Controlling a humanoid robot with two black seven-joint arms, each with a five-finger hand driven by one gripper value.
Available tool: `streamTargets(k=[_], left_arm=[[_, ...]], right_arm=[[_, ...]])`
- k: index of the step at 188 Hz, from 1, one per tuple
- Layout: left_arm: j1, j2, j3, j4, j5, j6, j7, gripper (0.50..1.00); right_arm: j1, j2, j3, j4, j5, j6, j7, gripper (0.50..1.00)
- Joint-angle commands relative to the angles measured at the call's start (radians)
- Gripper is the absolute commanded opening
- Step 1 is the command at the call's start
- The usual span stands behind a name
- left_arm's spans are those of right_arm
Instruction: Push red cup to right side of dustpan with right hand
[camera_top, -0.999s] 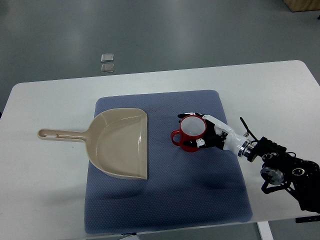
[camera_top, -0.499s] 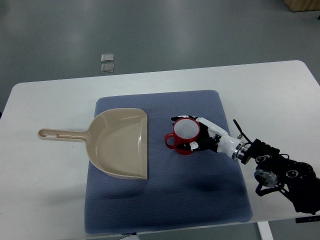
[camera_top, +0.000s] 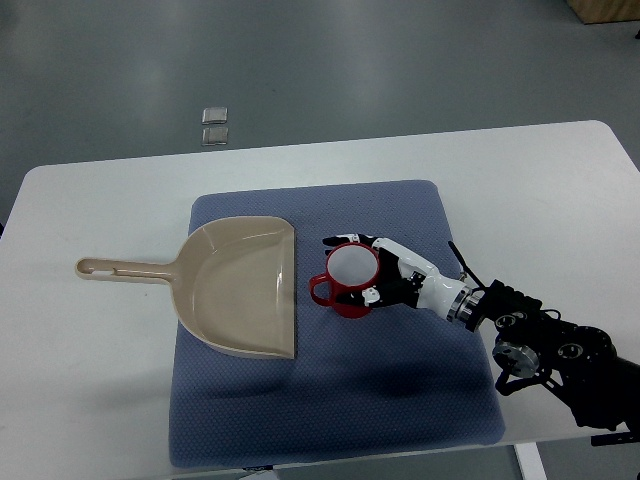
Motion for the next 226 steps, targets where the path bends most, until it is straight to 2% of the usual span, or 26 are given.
streamTargets(k=[1, 108, 226], left_arm=[[0.0, 0.0, 0.0, 0.0, 0.0, 0.0, 0.0, 1.0], [0.0, 0.0, 0.0, 0.0, 0.0, 0.0, 0.0, 1.0], [0.0, 0.0, 0.0, 0.0, 0.0, 0.0, 0.0, 1.0]], right_arm=[[0.001, 0.008, -0.001, 0.002, -0.001, -0.01, 0.0, 0.934], [0.007, 0.028, -0.037, 0.034, -0.001, -0.05, 0.0, 0.934], [0.017, 0.01, -0.049, 0.046, -0.001, -0.031, 0.0, 0.934]])
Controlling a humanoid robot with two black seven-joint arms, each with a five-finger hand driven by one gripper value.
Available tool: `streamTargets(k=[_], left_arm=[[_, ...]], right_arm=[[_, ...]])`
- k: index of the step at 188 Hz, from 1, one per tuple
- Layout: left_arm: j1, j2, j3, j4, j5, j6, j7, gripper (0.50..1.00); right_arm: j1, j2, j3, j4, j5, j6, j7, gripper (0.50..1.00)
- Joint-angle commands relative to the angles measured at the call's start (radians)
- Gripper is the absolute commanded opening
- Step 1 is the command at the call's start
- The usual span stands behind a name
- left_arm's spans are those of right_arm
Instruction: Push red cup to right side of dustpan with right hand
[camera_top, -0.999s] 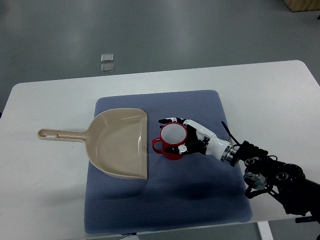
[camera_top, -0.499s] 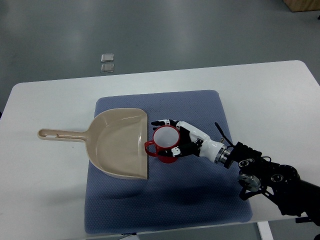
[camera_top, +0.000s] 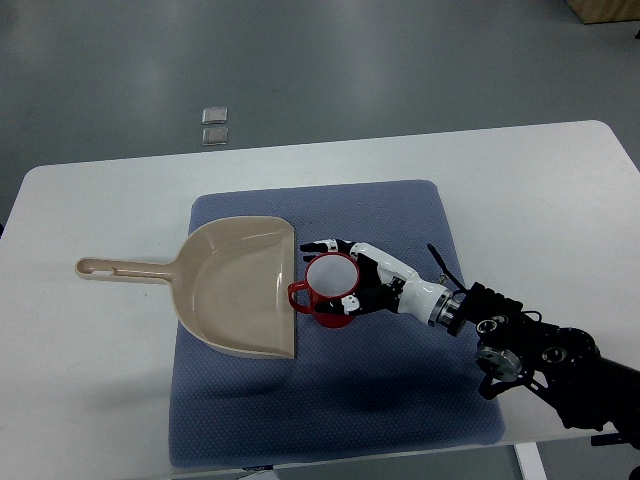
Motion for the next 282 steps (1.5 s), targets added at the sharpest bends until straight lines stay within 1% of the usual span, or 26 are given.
streamTargets(k=[1, 30, 63, 95, 169, 205, 206, 207, 208, 211, 212, 213, 214, 218, 219, 220, 221, 222, 228, 236, 238, 258, 271, 275, 277, 282], left_arm=[[0.0, 0.0, 0.0, 0.0, 0.0, 0.0, 0.0, 1.0], [0.0, 0.0, 0.0, 0.0, 0.0, 0.0, 0.0, 1.0], [0.0, 0.0, 0.0, 0.0, 0.0, 0.0, 0.0, 1.0], [0.0, 0.0, 0.0, 0.0, 0.0, 0.0, 0.0, 1.0], [0.0, 0.0, 0.0, 0.0, 0.0, 0.0, 0.0, 1.0], [0.0, 0.0, 0.0, 0.0, 0.0, 0.0, 0.0, 1.0], [0.0, 0.0, 0.0, 0.0, 0.0, 0.0, 0.0, 1.0], [0.0, 0.0, 0.0, 0.0, 0.0, 0.0, 0.0, 1.0], [0.0, 0.0, 0.0, 0.0, 0.0, 0.0, 0.0, 1.0], [0.0, 0.0, 0.0, 0.0, 0.0, 0.0, 0.0, 1.0], [0.0, 0.0, 0.0, 0.0, 0.0, 0.0, 0.0, 1.0], [0.0, 0.0, 0.0, 0.0, 0.0, 0.0, 0.0, 1.0], [0.0, 0.0, 0.0, 0.0, 0.0, 0.0, 0.0, 1.0], [0.0, 0.0, 0.0, 0.0, 0.0, 0.0, 0.0, 1.0], [0.0, 0.0, 0.0, 0.0, 0.0, 0.0, 0.0, 1.0], [0.0, 0.0, 0.0, 0.0, 0.0, 0.0, 0.0, 1.0], [0.0, 0.0, 0.0, 0.0, 0.0, 0.0, 0.0, 1.0], [0.0, 0.0, 0.0, 0.0, 0.0, 0.0, 0.0, 1.0], [0.0, 0.0, 0.0, 0.0, 0.0, 0.0, 0.0, 1.0], [0.0, 0.0, 0.0, 0.0, 0.0, 0.0, 0.0, 1.0], [0.0, 0.0, 0.0, 0.0, 0.0, 0.0, 0.0, 1.0], [0.0, 0.0, 0.0, 0.0, 0.0, 0.0, 0.0, 1.0], [0.0, 0.0, 0.0, 0.0, 0.0, 0.0, 0.0, 1.0], [0.0, 0.0, 0.0, 0.0, 0.0, 0.0, 0.0, 1.0], [0.0, 0.0, 0.0, 0.0, 0.0, 0.0, 0.0, 1.0], [0.0, 0.0, 0.0, 0.0, 0.0, 0.0, 0.0, 1.0]], right_arm=[[0.001, -0.009, 0.0, 0.006, 0.0, 0.008, 0.0, 0.934], [0.001, -0.036, 0.0, 0.021, 0.003, 0.029, 0.0, 0.934], [0.013, -0.067, 0.003, 0.043, 0.006, 0.074, 0.0, 0.934], [0.018, -0.092, 0.008, 0.044, 0.011, 0.074, 0.0, 0.934], [0.092, -0.179, 0.017, 0.038, 0.021, 0.08, 0.0, 0.934], [0.156, -0.217, 0.015, 0.023, 0.17, 0.08, 0.0, 0.934], [0.161, -0.219, 0.015, 0.021, 0.184, 0.08, -0.017, 0.934], [0.161, -0.219, 0.015, 0.021, 0.184, 0.08, -0.017, 0.934], [0.165, -0.222, 0.015, 0.02, 0.196, 0.08, -0.038, 0.934], [0.17, -0.224, 0.015, 0.018, 0.209, 0.08, -0.057, 0.932], [0.174, -0.224, 0.015, 0.015, 0.222, 0.08, -0.078, 0.932], [0.174, -0.224, 0.015, 0.015, 0.222, 0.08, -0.079, 0.932], [0.179, -0.224, 0.015, 0.014, 0.236, 0.081, -0.098, 0.932], [0.188, -0.225, 0.015, 0.006, 0.264, 0.081, -0.137, 0.932], [0.188, -0.225, 0.015, 0.006, 0.264, 0.081, -0.137, 0.932], [0.193, -0.225, 0.017, 0.003, 0.279, 0.081, -0.157, 0.932], [0.193, -0.225, 0.017, 0.003, 0.279, 0.081, -0.157, 0.932], [0.197, -0.224, 0.017, -0.003, 0.294, 0.083, -0.175, 0.932], [0.21, -0.222, 0.017, -0.02, 0.34, 0.084, -0.22, 0.932], [0.225, -0.219, 0.017, -0.038, 0.399, 0.084, -0.259, 0.932], [0.225, -0.219, 0.017, -0.038, 0.399, 0.084, -0.26, 0.932], [0.27, -0.199, 0.017, -0.086, 0.509, 0.055, -0.344, 0.934], [0.294, -0.173, 0.017, -0.114, 0.564, 0.008, -0.433, 0.934], [0.3, -0.165, 0.017, -0.118, 0.578, -0.012, -0.456, 0.934], [0.3, -0.165, 0.017, -0.118, 0.578, -0.012, -0.456, 0.934], [0.306, -0.156, 0.017, -0.127, 0.598, -0.04, -0.49, 0.934]])
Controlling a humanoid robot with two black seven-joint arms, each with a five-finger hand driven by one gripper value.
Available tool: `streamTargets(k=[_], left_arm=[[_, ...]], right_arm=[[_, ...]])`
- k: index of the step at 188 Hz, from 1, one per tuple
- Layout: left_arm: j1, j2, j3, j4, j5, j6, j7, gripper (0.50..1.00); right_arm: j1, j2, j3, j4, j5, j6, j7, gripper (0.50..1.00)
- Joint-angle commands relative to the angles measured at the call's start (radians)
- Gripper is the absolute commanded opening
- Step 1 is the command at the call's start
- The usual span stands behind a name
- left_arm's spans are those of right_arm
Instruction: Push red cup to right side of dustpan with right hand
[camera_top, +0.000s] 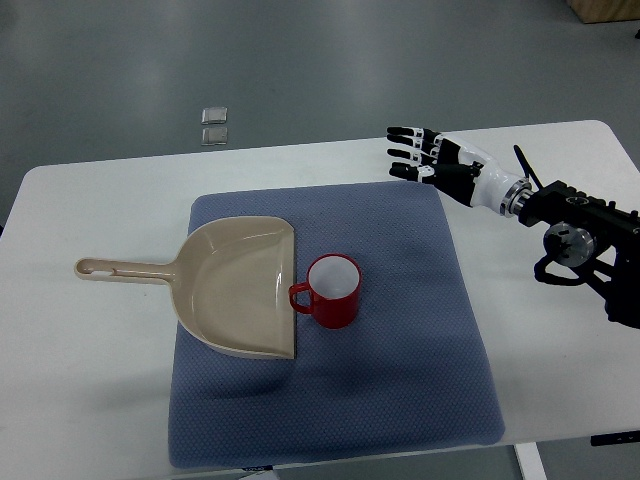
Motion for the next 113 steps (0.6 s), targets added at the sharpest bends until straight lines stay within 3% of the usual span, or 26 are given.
streamTargets(k=[1, 18, 51, 92, 113], left_arm=[[0.0, 0.0, 0.0, 0.0, 0.0, 0.0, 0.0, 1.0], [0.0, 0.0, -0.001, 0.0, 0.0, 0.0, 0.0, 1.0], [0.0, 0.0, 0.0, 0.0, 0.0, 0.0, 0.0, 1.0], [0.0, 0.0, 0.0, 0.0, 0.0, 0.0, 0.0, 1.0], [0.0, 0.0, 0.0, 0.0, 0.0, 0.0, 0.0, 1.0]], right_arm=[[0.028, 0.032, 0.0, -0.031, 0.071, -0.073, -0.108, 0.934], [0.048, 0.051, 0.0, -0.045, 0.119, -0.128, -0.174, 0.934], [0.057, 0.064, 0.002, -0.053, 0.268, -0.155, -0.24, 0.934], [0.052, 0.066, 0.002, -0.053, 0.363, -0.155, -0.228, 0.934], [0.046, 0.066, 0.0, -0.051, 0.363, -0.144, -0.183, 0.934]])
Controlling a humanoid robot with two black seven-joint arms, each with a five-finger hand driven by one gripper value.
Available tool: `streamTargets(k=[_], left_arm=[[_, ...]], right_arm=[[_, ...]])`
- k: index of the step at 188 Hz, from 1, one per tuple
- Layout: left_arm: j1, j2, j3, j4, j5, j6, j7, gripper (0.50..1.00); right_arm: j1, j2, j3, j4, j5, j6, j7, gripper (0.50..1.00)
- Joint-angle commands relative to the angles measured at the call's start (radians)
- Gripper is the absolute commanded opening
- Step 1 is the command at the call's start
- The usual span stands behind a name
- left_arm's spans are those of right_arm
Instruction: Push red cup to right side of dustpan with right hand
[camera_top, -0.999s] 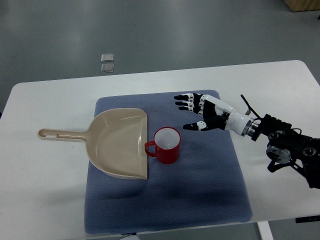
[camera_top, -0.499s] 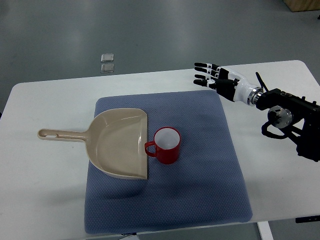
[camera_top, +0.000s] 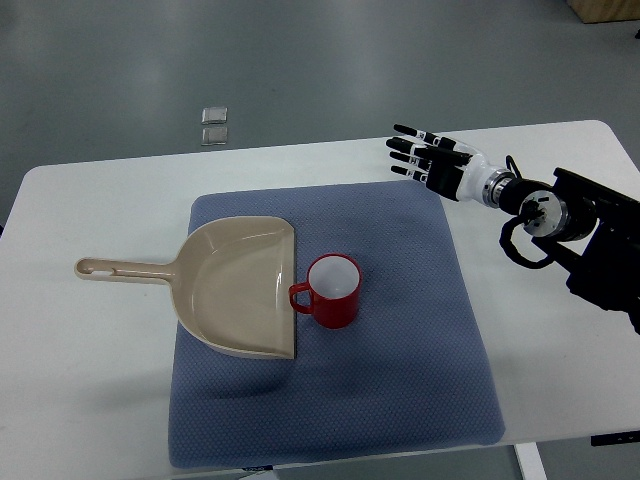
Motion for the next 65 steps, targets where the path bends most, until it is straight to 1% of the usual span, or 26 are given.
streamTargets(k=[1, 14, 41, 65], left_arm=[[0.0, 0.0, 0.0, 0.0, 0.0, 0.0, 0.0, 1.0], [0.0, 0.0, 0.0, 0.0, 0.0, 0.0, 0.0, 1.0], [0.0, 0.0, 0.0, 0.0, 0.0, 0.0, 0.0, 1.0], [0.0, 0.0, 0.0, 0.0, 0.0, 0.0, 0.0, 1.0]], right_arm=[[-0.006, 0.0, -0.002, 0.002, 0.001, 0.011, 0.038, 0.934], [-0.009, 0.002, -0.002, 0.005, 0.001, 0.016, 0.044, 0.934], [-0.017, 0.0, 0.0, 0.005, 0.001, 0.054, 0.045, 0.934], [-0.017, 0.0, 0.0, 0.005, 0.002, 0.054, 0.047, 0.934]])
